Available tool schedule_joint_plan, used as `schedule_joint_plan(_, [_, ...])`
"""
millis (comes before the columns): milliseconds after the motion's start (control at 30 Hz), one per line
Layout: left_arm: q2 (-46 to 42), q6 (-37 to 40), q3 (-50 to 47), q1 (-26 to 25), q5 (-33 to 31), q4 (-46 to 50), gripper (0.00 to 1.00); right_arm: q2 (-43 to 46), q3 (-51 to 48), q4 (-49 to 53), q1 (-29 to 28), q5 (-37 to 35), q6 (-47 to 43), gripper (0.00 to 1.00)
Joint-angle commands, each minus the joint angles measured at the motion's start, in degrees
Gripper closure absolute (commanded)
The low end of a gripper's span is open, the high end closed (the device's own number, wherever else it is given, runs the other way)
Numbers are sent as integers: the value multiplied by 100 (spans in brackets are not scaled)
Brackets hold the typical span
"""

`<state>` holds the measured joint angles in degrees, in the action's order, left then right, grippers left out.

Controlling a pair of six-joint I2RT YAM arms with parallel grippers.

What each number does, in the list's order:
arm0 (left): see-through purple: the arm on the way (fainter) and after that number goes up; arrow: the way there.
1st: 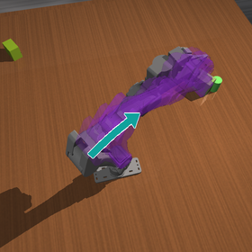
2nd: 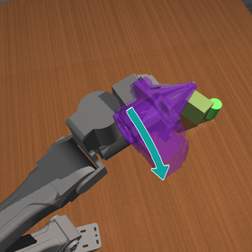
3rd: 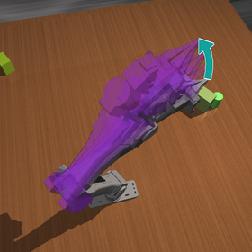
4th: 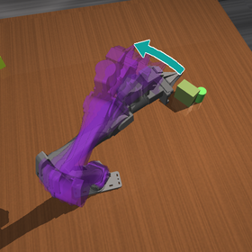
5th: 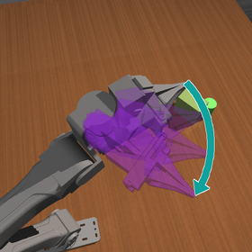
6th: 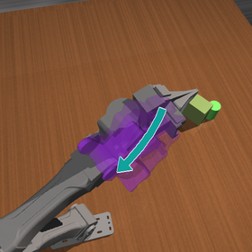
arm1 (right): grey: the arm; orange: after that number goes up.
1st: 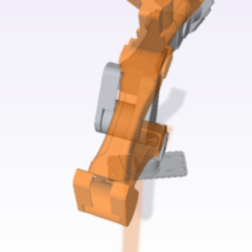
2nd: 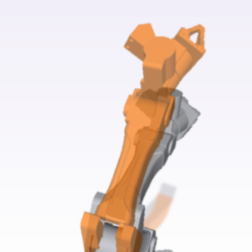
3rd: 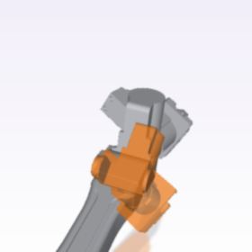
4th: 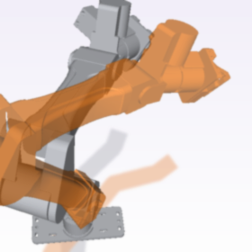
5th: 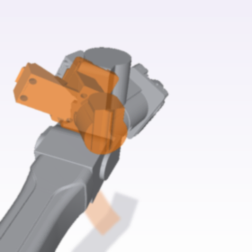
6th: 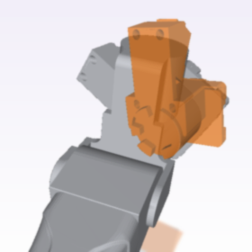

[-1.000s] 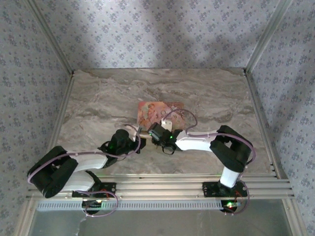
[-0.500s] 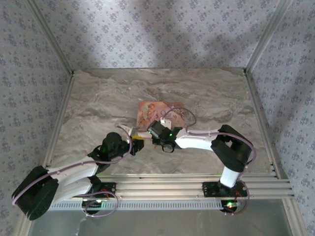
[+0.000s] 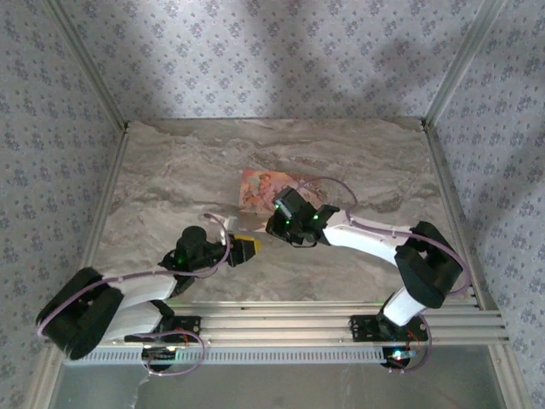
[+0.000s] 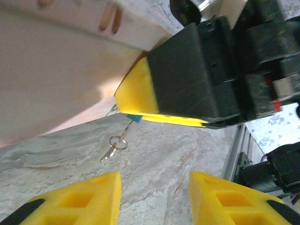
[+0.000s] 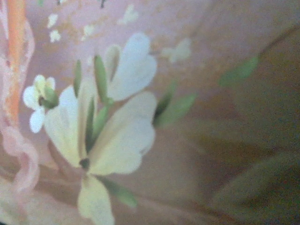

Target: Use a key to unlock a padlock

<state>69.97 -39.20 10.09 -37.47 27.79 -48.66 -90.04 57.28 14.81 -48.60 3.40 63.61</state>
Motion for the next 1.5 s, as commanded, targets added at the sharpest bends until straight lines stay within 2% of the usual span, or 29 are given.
schedule_joint_plan(0, [498, -434, -59, 47, 268, -1465, 59, 284, 109, -222, 84, 474, 277, 100])
schedule_joint_plan(300, [1628, -638, 82, 111, 463, -2703, 61, 387, 78, -291, 193, 776, 351, 100])
schedule_joint_plan(500, [2158, -677, 134, 118, 569, -3189, 63, 467, 32, -307, 246, 833, 395, 100])
schedule_joint_plan(767, [2248, -534, 217, 126, 585, -3204, 64, 478, 12, -348, 248, 916, 455, 100])
schedule_joint_plan(1033, [2413, -519, 413, 132, 674, -3202, 73, 475, 16, -415, 246, 934, 526, 100])
schedule_joint_plan(1333, [2519, -462, 329, 127, 526, -3203, 67, 483, 8, -391, 254, 908, 513, 100])
schedule_joint_plan(1467, [2582, -442, 310, 143, 542, -3202, 77, 496, 3, -383, 254, 899, 513, 100])
